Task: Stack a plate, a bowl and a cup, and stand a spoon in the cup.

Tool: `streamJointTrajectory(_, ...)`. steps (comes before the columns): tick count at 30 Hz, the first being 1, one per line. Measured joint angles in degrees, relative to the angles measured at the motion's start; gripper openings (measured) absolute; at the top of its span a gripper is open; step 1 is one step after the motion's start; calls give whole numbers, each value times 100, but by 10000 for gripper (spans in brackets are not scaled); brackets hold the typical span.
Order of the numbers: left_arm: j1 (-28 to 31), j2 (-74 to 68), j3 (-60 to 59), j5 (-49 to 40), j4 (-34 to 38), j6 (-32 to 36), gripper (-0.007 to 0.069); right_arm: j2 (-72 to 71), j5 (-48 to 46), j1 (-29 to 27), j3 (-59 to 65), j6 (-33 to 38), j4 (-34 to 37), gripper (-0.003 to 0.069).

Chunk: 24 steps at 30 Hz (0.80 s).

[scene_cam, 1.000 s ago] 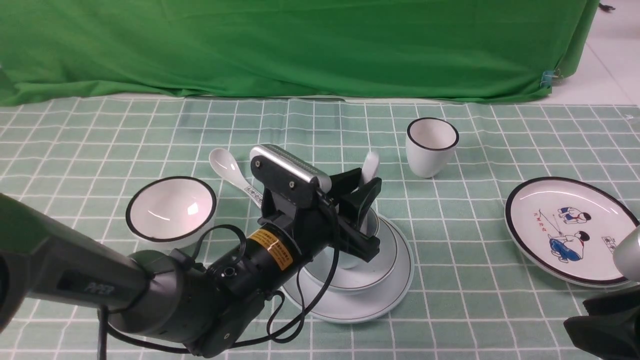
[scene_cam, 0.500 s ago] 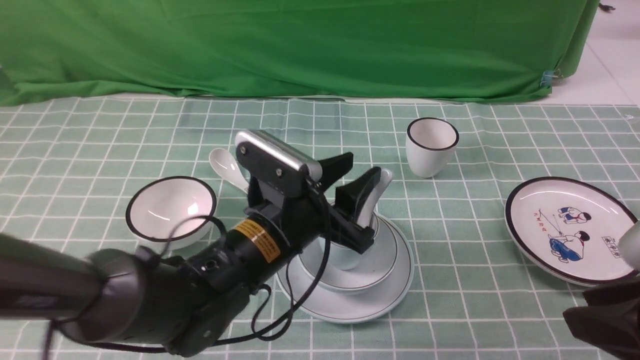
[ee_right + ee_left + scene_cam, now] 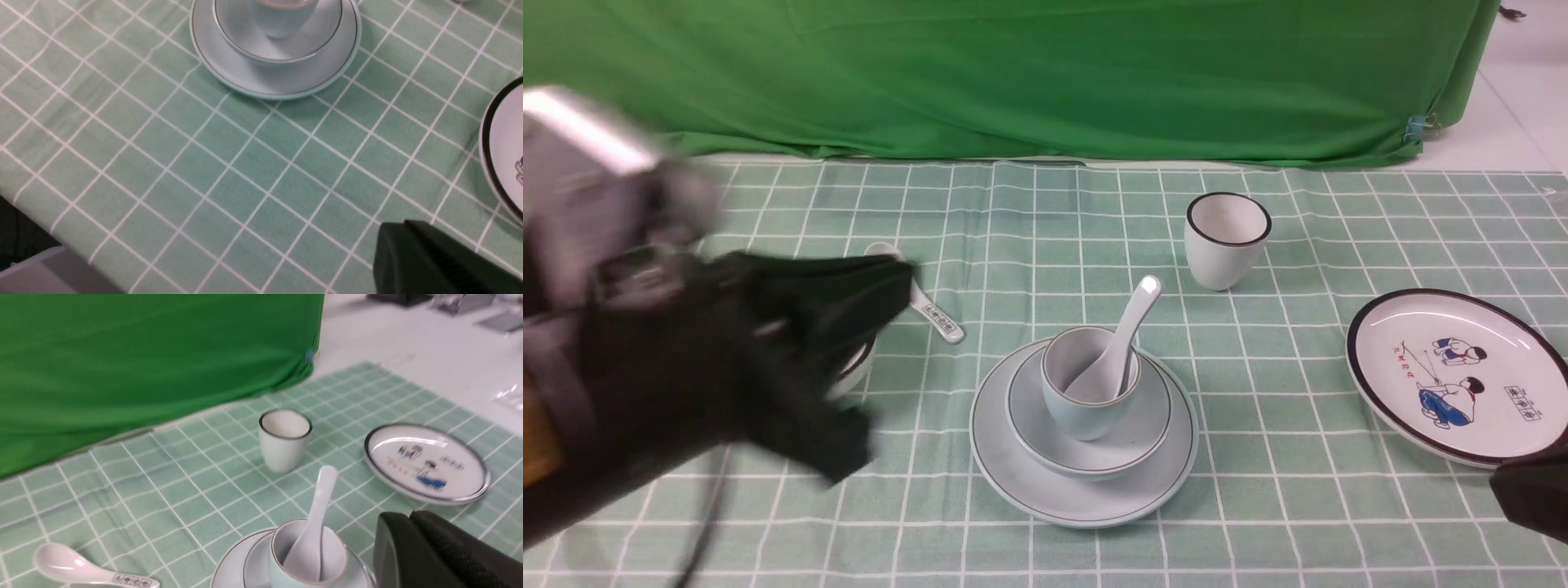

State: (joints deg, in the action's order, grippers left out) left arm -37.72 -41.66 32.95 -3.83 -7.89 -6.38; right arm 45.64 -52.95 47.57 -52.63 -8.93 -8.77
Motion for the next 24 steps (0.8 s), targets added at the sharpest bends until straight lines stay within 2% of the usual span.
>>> streamJointTrajectory(6, 0, 1973, -1076, -135, 16, -20, 1, 0, 76, 0, 160, -439, 7, 24)
streamJointTrajectory(9, 0, 2744, -1640, -191, -5, -20, 6, 0, 99, 0, 192, -993, 14, 31)
streamJointTrajectory(24, 0, 3158, -2380, -518, -9, -20, 10, 0, 306, 0, 198, -1259, 23, 54)
